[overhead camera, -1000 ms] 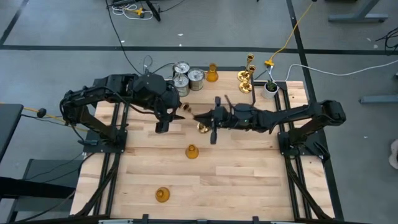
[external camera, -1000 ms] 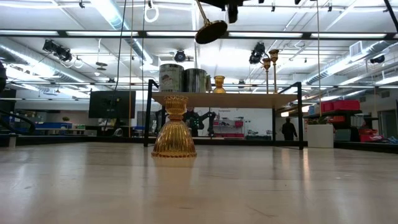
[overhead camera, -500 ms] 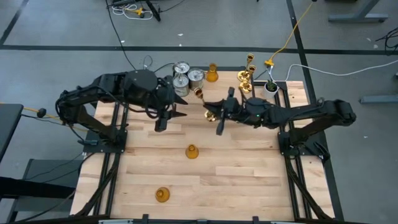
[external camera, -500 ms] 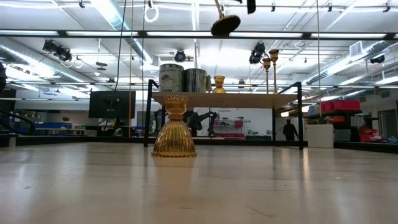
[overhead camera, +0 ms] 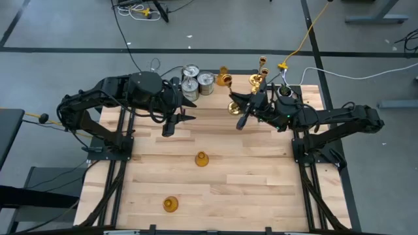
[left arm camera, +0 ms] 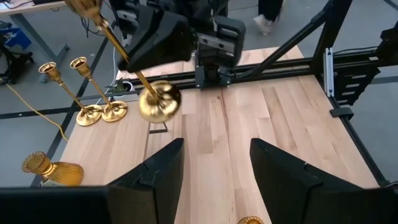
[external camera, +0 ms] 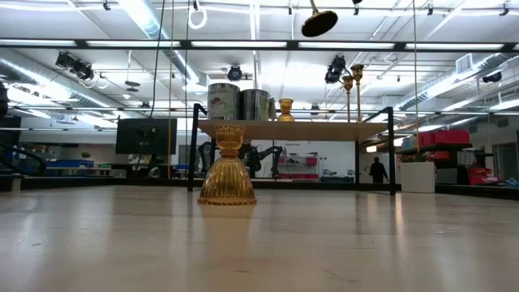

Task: Pick & Place candle stick holders
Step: Put the gold candle holder on the shelf aligned with the other gold candle holders

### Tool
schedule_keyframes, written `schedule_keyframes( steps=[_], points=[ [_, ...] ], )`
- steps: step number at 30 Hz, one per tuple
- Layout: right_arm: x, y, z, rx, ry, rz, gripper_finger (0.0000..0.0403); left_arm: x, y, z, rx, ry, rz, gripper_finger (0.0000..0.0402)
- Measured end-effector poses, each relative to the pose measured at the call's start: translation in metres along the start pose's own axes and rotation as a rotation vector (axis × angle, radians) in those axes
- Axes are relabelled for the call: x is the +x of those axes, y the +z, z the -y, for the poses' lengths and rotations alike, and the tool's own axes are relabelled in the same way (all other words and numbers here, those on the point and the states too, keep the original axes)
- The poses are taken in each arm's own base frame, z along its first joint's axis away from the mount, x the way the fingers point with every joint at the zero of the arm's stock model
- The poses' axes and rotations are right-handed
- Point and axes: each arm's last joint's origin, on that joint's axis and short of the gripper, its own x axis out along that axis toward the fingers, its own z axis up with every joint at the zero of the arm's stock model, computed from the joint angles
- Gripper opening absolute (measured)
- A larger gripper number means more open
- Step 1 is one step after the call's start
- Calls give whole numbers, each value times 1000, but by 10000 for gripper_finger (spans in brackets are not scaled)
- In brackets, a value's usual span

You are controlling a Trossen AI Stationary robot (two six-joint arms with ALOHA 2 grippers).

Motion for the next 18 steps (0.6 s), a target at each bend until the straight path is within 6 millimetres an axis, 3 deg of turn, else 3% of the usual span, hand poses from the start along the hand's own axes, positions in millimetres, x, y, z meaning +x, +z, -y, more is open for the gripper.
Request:
schedule_keyframes(
  steps=[10, 18],
  points=[
    [-14, 2, 12, -42, -94, -65, 5, 0, 0, 0, -1, 0, -1, 193],
    [-25, -32, 16, -3, -122, -23, 5, 0, 0, 0, -1, 0, -1, 193]
  ],
)
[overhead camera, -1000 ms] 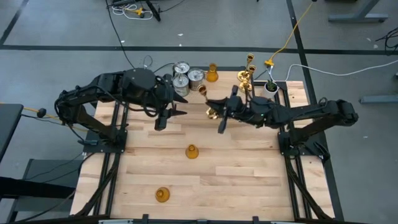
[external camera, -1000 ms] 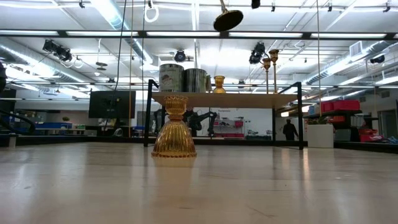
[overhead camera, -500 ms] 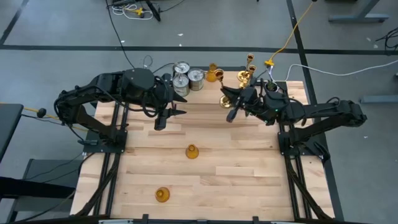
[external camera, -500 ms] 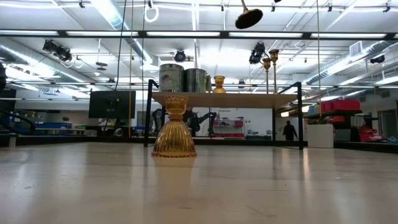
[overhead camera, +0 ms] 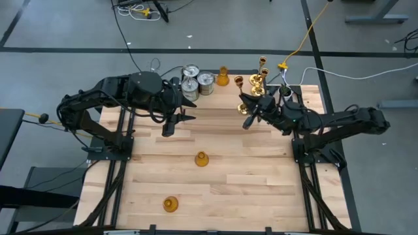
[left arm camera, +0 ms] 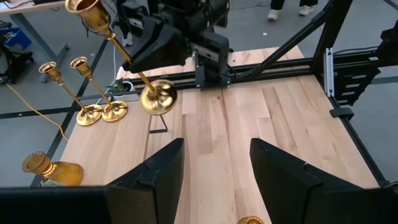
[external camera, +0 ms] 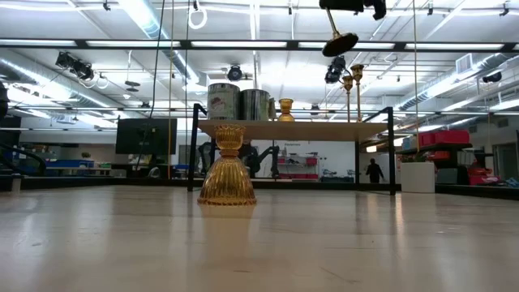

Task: Pick & Place candle stick holders
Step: Put the gold candle holder on the shelf aligned with the other gold candle holders

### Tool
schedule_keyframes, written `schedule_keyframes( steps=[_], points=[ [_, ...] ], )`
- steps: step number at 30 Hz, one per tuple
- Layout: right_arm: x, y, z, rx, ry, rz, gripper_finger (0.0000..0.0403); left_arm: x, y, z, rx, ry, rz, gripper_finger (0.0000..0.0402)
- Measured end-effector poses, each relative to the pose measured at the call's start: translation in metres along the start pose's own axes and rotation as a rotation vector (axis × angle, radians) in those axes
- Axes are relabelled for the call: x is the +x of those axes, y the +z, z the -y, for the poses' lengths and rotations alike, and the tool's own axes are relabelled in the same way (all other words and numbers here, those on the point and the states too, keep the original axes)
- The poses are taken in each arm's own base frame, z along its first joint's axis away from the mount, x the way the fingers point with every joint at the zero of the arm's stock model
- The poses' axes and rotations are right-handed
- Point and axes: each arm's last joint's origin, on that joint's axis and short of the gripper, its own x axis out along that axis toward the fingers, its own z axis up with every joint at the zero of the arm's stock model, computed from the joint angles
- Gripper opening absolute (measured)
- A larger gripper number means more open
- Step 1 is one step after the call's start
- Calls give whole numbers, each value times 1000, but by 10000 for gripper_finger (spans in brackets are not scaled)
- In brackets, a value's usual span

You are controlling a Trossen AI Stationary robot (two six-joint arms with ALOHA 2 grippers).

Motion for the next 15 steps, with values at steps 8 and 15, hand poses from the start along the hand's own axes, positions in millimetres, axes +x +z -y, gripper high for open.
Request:
schedule_keyframes(
  steps=[8, 15],
  points=[
    [-2, -34, 11, 79, -62, 108, 5, 0, 0, 0, -1, 0, 0, 193],
    [-4, -64, 22, 84, -121, 153, 5, 0, 0, 0, -6, 7, 0, 193]
  ],
)
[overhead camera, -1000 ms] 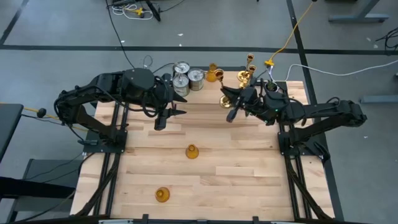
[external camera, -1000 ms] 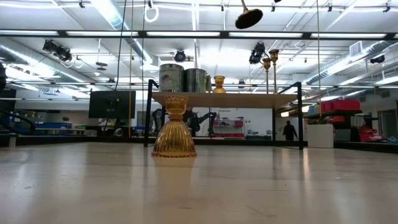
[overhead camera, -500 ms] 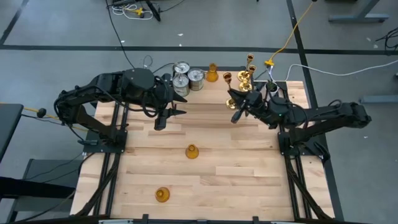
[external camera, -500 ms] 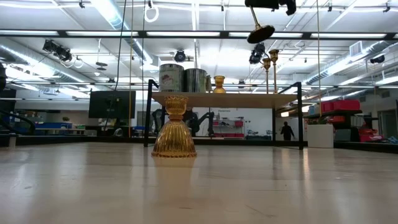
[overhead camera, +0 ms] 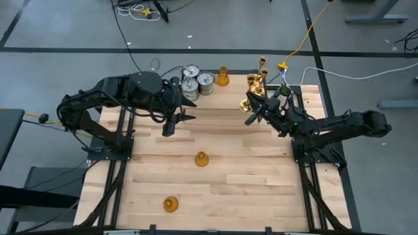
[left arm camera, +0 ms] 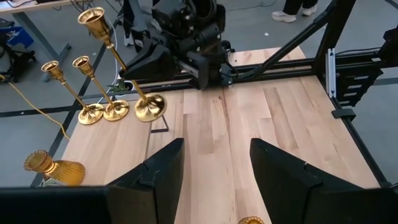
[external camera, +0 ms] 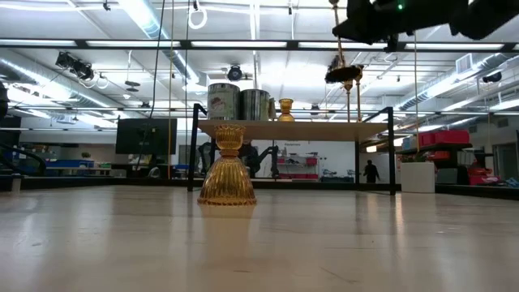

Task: Pick & Place candle stick holders
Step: Put the gold candle holder on the shelf aligned with the other gold candle holders

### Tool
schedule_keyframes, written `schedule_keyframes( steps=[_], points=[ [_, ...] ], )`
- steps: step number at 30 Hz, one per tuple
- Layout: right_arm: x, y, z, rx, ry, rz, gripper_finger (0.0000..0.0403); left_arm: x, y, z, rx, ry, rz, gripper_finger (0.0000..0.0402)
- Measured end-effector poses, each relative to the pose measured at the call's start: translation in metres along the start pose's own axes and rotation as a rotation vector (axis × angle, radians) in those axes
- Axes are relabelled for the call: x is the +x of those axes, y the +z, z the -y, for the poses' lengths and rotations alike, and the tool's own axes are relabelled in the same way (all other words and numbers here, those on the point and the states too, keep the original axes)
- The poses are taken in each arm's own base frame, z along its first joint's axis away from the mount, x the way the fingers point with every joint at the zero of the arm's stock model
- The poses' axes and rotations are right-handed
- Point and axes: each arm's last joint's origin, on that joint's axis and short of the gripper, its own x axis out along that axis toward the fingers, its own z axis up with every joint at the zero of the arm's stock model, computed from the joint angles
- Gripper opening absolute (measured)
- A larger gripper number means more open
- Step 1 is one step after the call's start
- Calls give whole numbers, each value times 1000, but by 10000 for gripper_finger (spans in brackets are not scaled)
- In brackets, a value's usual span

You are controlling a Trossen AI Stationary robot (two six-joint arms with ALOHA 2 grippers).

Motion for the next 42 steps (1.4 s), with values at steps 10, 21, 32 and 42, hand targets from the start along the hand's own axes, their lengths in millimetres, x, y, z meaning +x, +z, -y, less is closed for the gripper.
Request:
schedule_keyframes(
  steps=[10, 21, 32, 42],
  points=[
    [-5, -24, 20, 2, -119, 16, 7, 0, 0, 0, 0, 0, -1, 193],
    [-5, -35, 30, -16, -156, -10, 8, 0, 0, 0, 1, 1, 0, 193],
    [-16, -54, 36, -53, -170, -32, 8, 0, 0, -1, 2, 41, -5, 193],
    [-12, -57, 44, -72, -208, -50, 9, 0, 0, -1, 2, 41, -5, 193]
  ],
)
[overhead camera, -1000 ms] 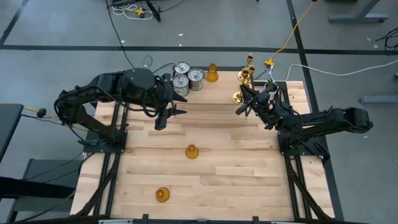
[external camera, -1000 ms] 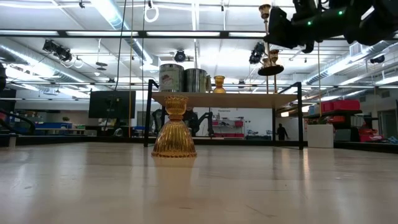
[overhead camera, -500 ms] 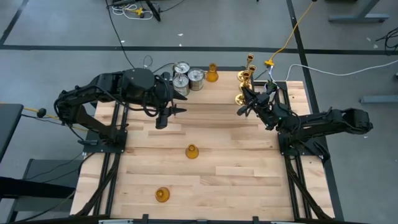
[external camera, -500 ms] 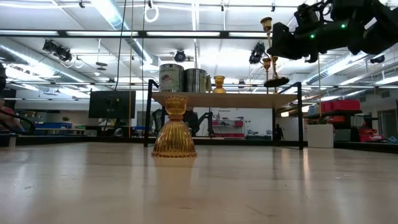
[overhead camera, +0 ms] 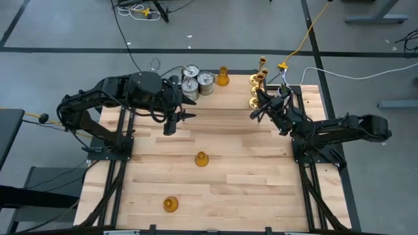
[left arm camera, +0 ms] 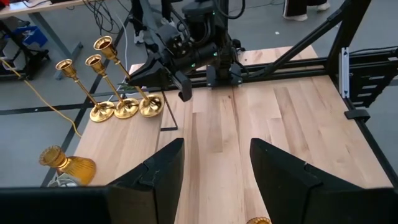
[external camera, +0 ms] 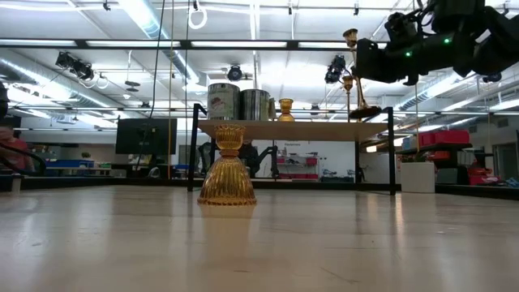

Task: Pick & Place candle stick holders
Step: Put the gold candle holder on the shelf aligned with the other gold candle holders

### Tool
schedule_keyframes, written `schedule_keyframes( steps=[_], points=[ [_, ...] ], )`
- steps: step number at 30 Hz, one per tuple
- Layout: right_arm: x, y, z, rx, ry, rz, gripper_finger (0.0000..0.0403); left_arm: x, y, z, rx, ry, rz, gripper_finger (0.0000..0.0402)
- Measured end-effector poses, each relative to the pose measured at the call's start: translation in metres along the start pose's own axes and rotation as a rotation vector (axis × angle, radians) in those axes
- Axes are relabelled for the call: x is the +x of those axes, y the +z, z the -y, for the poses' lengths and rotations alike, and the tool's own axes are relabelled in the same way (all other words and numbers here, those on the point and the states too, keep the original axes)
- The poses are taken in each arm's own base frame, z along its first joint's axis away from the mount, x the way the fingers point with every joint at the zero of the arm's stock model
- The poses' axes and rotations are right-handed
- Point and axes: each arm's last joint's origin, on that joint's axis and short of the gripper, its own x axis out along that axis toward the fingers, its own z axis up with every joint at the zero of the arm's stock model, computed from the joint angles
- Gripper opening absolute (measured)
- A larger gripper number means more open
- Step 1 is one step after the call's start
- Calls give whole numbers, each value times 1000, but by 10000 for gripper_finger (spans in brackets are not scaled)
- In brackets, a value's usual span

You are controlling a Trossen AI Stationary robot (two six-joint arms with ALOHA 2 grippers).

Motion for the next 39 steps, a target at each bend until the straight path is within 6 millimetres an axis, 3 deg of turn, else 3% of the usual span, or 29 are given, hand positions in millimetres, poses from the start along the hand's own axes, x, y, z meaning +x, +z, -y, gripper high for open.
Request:
schedule_keyframes(
  steps=[23, 39],
  points=[
    [8, -9, 9, -12, -7, -54, 10, 0, 0, 0, 0, 0, 0, 193],
    [8, -12, 9, -33, -7, -81, 40, 0, 0, 0, 0, 0, 0, 193]
  ],
)
